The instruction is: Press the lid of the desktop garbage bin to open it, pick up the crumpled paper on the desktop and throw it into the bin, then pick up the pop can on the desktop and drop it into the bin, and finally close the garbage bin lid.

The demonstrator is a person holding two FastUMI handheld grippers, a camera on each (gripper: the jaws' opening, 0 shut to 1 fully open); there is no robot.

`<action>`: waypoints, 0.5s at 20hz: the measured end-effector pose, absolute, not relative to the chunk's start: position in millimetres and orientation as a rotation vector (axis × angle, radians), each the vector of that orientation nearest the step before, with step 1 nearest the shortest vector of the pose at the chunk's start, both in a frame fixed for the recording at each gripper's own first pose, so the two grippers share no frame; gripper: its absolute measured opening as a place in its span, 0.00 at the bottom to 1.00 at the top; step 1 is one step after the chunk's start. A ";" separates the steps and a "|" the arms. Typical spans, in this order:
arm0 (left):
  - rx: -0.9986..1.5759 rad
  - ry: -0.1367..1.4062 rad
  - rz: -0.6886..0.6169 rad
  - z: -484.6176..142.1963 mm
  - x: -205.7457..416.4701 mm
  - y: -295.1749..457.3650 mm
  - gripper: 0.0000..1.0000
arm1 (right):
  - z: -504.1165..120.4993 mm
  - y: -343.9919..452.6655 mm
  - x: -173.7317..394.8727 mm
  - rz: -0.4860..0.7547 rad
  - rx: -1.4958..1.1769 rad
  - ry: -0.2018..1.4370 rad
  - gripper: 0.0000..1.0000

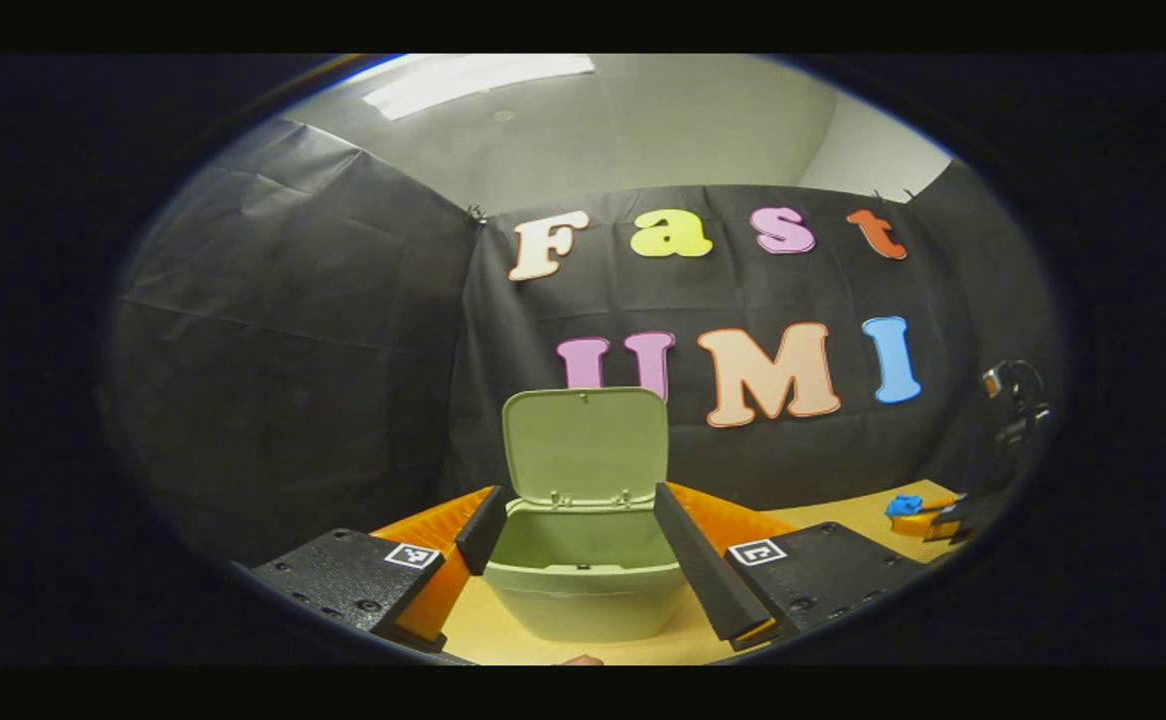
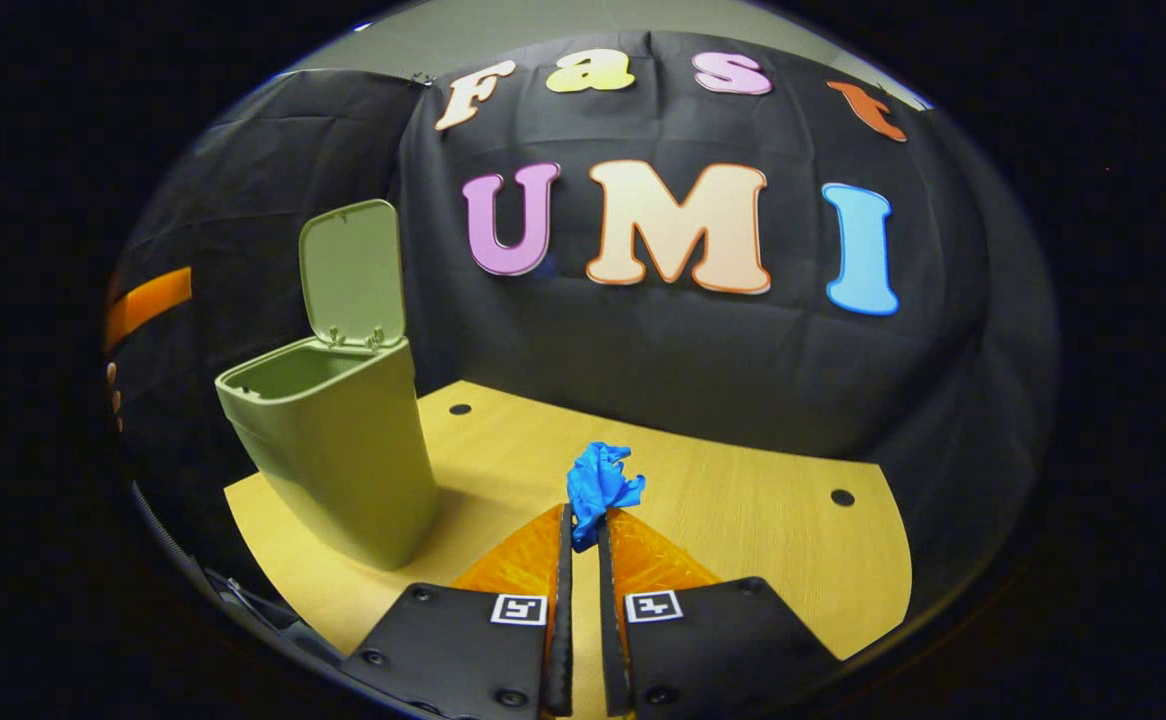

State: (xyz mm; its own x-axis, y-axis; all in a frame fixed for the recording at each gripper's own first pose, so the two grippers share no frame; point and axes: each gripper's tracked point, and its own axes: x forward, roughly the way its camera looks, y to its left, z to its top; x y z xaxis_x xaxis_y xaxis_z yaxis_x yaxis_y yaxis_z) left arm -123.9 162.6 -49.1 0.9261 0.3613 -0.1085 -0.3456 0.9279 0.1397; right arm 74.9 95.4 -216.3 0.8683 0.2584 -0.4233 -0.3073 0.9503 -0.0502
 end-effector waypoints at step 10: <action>0.124 0.171 0.463 -60.4 -156.6 226.0 0.89 | -159.1 199.3 99.7 0.439 -0.121 0.283 0.14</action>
